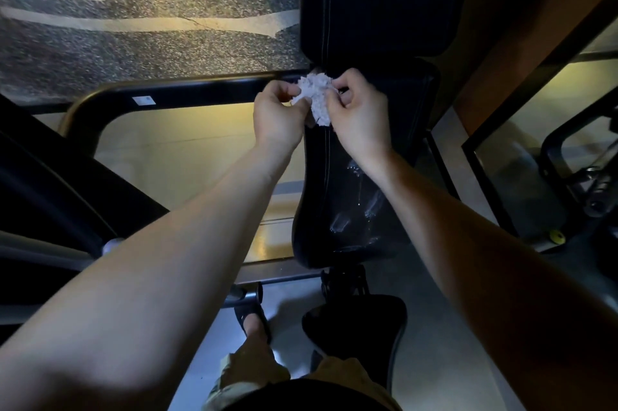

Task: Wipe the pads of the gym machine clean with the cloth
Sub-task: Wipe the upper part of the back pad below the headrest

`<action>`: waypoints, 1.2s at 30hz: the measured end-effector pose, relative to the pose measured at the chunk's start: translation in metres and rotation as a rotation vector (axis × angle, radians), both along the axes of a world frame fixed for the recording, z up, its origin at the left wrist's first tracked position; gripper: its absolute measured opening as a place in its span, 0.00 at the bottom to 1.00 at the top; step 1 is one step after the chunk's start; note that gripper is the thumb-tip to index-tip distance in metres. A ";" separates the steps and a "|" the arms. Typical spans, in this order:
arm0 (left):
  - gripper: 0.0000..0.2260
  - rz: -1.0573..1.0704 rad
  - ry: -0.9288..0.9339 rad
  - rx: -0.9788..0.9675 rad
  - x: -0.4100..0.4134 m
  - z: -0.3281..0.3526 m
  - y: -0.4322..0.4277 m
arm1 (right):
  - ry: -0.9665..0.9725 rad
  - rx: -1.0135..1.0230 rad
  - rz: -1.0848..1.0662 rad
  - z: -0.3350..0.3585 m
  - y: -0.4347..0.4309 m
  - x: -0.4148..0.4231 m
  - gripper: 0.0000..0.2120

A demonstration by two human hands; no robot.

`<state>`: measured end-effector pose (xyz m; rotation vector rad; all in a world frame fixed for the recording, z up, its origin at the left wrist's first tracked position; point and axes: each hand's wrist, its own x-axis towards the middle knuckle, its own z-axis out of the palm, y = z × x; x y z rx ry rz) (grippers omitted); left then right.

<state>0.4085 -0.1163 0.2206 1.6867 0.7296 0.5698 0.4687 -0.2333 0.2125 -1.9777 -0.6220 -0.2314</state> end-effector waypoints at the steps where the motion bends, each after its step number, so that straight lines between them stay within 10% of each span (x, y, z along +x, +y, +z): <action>1: 0.05 0.004 -0.009 0.062 0.001 -0.004 -0.001 | -0.024 -0.017 -0.011 -0.001 0.001 0.001 0.05; 15: 0.02 0.107 -0.098 -0.125 0.035 0.010 -0.003 | -0.192 -0.232 0.071 0.002 -0.040 0.034 0.09; 26: 0.08 -0.043 -0.122 0.685 0.017 -0.030 -0.017 | -0.289 -0.441 0.084 -0.017 -0.036 0.041 0.13; 32: 0.05 -0.007 0.194 0.375 -0.020 -0.079 -0.033 | -0.293 -0.472 0.145 -0.015 -0.042 0.039 0.14; 36: 0.04 0.058 0.047 0.424 -0.005 -0.050 -0.027 | -0.246 -0.512 0.226 -0.011 -0.048 0.044 0.14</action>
